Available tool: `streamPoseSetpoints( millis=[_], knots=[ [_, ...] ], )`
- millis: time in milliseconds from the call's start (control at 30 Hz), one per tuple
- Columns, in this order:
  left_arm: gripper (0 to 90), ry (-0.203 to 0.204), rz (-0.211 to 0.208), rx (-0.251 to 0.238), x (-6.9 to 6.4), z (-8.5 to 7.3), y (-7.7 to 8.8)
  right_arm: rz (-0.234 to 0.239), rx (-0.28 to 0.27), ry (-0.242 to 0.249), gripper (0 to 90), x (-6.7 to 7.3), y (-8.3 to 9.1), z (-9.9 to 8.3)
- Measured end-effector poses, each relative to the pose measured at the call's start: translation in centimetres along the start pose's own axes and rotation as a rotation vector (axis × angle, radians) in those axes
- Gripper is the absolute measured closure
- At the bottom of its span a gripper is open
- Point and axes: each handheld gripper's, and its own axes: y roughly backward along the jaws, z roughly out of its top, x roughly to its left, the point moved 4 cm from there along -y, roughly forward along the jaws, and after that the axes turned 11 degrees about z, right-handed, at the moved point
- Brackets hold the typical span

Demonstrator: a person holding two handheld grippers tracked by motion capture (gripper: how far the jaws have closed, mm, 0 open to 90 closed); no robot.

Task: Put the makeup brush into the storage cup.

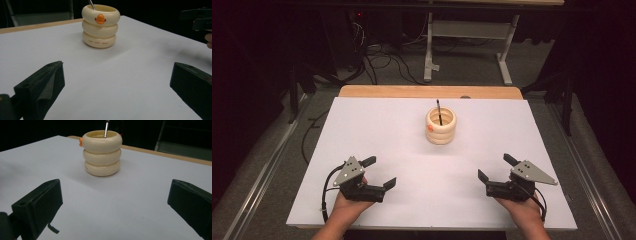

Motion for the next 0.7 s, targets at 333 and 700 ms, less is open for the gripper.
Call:
streamPoseSetpoints(
  millis=[333, 700],
  knots=[
    [0.4, -0.015, -0.021, 0.007, -0.32, -0.11, -0.35, 0.000, 0.017, 0.012, 1.2, 0.28, -0.51, -0.49],
    [0.4, -0.023, -0.025, 0.009, -0.47, -0.09, -0.45, 0.002, 0.032, -0.005, 1.2, 0.27, -0.66, -0.86]
  ],
)
